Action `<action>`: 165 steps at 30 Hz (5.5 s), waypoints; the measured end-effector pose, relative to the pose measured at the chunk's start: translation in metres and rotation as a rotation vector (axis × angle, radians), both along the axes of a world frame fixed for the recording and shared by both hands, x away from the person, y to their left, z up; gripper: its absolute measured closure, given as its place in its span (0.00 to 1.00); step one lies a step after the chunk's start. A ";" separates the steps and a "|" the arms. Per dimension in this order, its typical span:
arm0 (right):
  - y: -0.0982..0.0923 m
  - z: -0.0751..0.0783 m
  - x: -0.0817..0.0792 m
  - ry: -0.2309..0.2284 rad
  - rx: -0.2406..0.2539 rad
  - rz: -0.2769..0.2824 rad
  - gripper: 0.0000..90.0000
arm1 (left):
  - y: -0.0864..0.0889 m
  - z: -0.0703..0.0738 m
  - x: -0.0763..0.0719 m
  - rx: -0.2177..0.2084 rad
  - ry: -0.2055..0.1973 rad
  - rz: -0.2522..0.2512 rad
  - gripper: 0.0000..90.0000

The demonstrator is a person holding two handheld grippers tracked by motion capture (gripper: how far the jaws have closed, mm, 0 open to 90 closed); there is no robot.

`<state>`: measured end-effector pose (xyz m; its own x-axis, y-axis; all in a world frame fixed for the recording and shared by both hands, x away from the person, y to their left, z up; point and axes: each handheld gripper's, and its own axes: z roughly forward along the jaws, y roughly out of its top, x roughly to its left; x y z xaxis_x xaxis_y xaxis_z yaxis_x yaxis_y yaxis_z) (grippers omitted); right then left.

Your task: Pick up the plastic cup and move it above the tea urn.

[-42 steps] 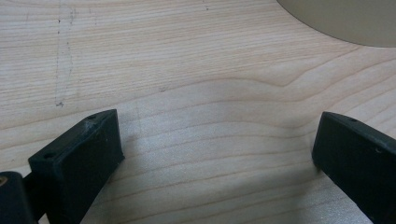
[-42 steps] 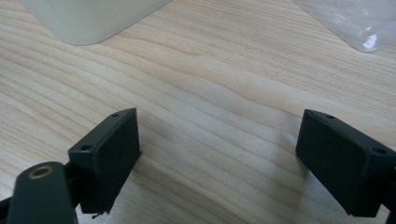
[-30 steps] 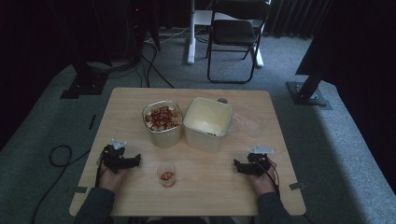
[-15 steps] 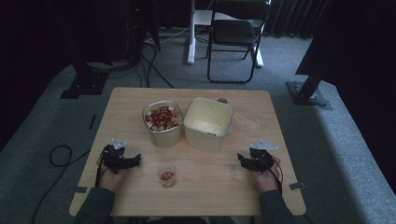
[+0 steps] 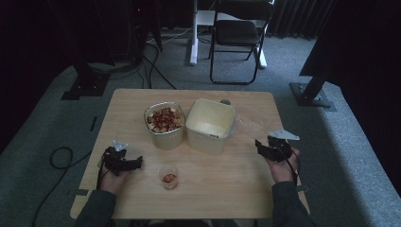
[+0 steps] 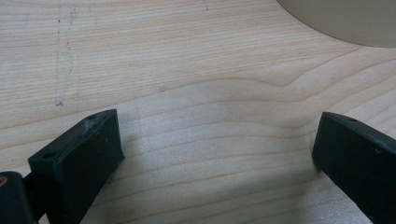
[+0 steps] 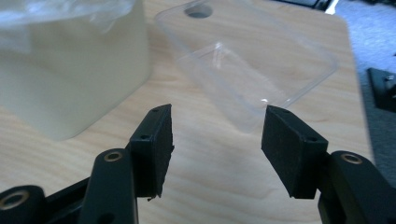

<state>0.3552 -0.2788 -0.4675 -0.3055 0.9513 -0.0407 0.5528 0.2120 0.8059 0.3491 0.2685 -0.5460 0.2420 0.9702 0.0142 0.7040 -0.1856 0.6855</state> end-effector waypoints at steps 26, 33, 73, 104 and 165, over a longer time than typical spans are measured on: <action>-0.039 -0.020 0.073 0.087 0.135 -0.229 0.60 | 0.000 0.000 0.000 0.000 0.000 -0.003 0.02; -0.045 -0.035 0.087 0.153 0.194 -0.256 0.73 | 0.000 0.000 0.000 0.001 0.001 -0.002 0.02; -0.070 0.054 0.074 -0.053 0.221 -0.342 0.98 | 0.000 0.000 0.000 0.002 0.000 -0.003 0.02; 0.024 0.125 0.057 -0.153 0.222 -0.032 0.94 | 0.000 0.000 0.000 0.002 0.000 -0.002 0.02; 0.063 0.100 0.054 -0.214 0.144 0.033 0.64 | 0.000 0.000 0.000 0.002 -0.001 -0.002 0.02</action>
<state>0.4096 -0.2159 -0.3680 -0.3354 0.9417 0.0277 0.3615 0.1015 0.9268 0.3495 0.2686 -0.5459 0.2441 0.9696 0.0160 0.7031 -0.1883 0.6857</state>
